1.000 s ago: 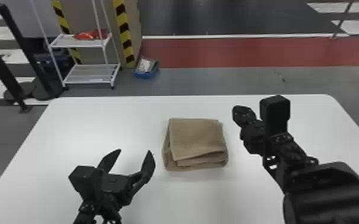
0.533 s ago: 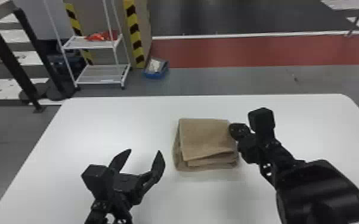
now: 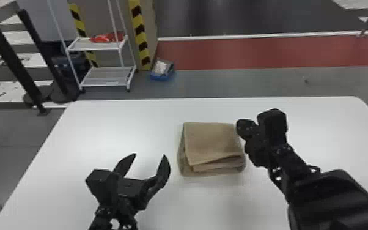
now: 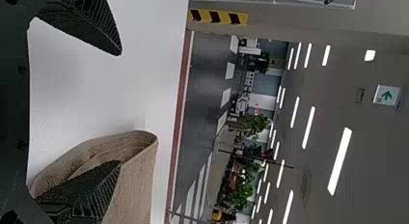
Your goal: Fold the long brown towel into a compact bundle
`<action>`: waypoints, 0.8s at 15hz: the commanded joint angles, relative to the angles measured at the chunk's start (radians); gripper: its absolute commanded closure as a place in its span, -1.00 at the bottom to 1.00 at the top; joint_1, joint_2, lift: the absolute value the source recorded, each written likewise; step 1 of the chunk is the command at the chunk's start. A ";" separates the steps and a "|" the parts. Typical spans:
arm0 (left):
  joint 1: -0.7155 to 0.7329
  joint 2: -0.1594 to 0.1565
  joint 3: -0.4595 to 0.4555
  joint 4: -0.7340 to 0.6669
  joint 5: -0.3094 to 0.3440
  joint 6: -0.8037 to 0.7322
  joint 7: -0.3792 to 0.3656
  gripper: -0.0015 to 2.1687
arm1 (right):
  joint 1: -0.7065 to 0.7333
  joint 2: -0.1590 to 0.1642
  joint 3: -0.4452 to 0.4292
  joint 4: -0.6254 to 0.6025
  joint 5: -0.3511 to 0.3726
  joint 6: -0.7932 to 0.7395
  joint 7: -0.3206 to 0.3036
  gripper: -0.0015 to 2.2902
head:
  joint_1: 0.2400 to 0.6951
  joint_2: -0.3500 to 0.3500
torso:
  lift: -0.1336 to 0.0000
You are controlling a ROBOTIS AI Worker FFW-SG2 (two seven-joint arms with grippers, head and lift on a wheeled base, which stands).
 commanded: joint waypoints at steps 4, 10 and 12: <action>-0.003 0.003 -0.011 0.000 0.000 0.001 0.000 -0.93 | -0.120 0.007 0.062 0.184 0.004 0.022 0.005 0.48 | 1.00 0.35 | -0.78; -0.020 0.020 -0.017 0.002 0.015 -0.002 -0.002 -0.93 | -0.090 0.007 0.052 0.218 -0.005 -0.091 -0.010 0.48 | 1.00 0.35 | -0.78; -0.016 0.020 -0.009 -0.006 0.015 -0.014 0.000 -0.93 | -0.009 0.004 0.037 0.046 -0.017 -0.107 -0.010 0.48 | 1.00 0.36 | -0.78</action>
